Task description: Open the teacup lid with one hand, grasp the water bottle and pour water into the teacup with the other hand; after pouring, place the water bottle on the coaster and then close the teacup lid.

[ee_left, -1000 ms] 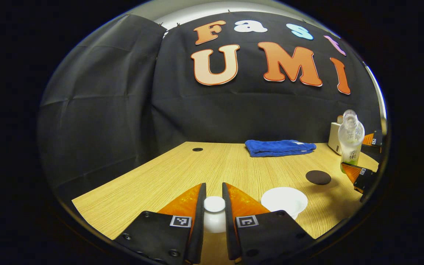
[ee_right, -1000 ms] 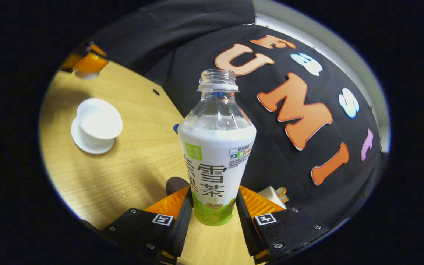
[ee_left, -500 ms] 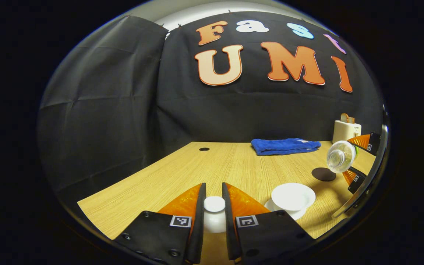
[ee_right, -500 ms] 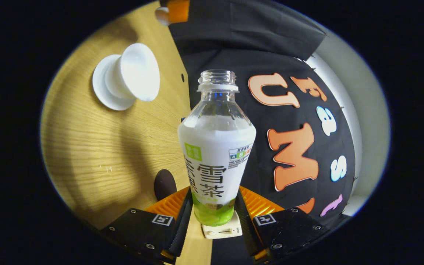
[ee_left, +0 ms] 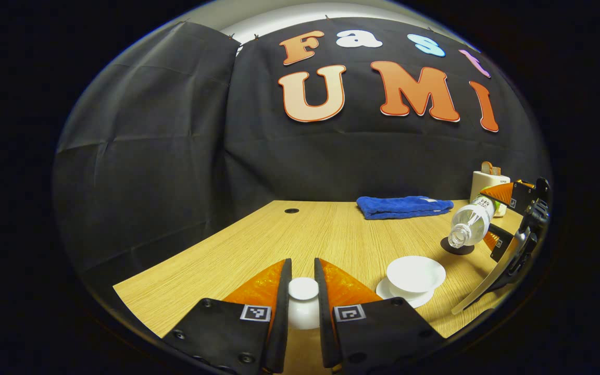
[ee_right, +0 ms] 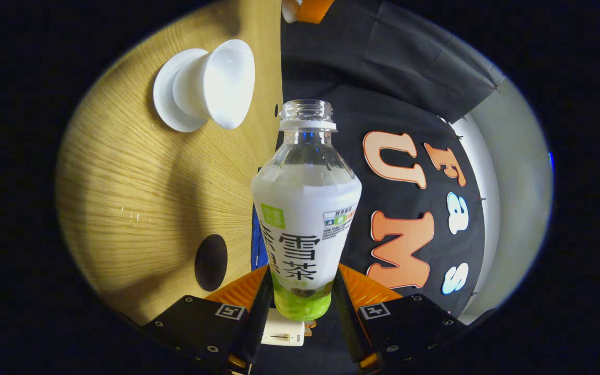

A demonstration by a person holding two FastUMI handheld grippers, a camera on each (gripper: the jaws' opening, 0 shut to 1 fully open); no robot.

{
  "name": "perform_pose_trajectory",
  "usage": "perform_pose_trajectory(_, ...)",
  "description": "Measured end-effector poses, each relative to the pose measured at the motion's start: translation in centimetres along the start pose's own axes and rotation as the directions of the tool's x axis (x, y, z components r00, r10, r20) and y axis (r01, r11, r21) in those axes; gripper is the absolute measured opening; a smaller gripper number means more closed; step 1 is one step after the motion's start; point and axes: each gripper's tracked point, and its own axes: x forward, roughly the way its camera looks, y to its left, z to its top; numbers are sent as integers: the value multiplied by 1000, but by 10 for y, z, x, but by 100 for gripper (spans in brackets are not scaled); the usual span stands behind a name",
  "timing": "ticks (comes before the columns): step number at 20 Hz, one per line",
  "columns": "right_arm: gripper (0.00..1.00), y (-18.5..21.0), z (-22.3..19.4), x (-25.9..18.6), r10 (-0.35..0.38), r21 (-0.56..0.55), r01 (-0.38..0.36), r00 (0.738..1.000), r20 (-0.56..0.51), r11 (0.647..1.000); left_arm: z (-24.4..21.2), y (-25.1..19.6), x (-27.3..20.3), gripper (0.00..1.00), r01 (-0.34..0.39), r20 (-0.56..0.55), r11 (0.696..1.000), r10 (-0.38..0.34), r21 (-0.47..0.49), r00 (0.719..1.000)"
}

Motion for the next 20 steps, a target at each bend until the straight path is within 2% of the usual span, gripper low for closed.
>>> perform_pose_trajectory(1, 68, -3, 0, 1, -6, -23, 7, 1000, 9, 1000, 0, 2, -1, 30, -3, 2, 1000, 3, -1, 1000)
perform_pose_trajectory(2, 65, -6, 1, 2, -14, -50, 15, 1000, 18, 999, 1, 4, -1, 30, -5, 4, 1000, 5, -5, 1000)
perform_pose_trajectory(5, 65, -23, 4, 7, -78, -154, 85, 996, 50, 984, 2, 7, -3, 30, -8, 7, 1000, 8, -12, 1000)
perform_pose_trajectory(13, 65, -30, 9, 18, -83, -191, 98, 993, 84, 977, 0, 16, -2, 30, -16, 0, 1000, 16, -12, 1000)
perform_pose_trajectory(20, 65, -62, 22, 27, -148, -244, 180, 978, 145, 953, -1, 22, -2, 30, -26, -5, 1000, 26, -1, 1000)
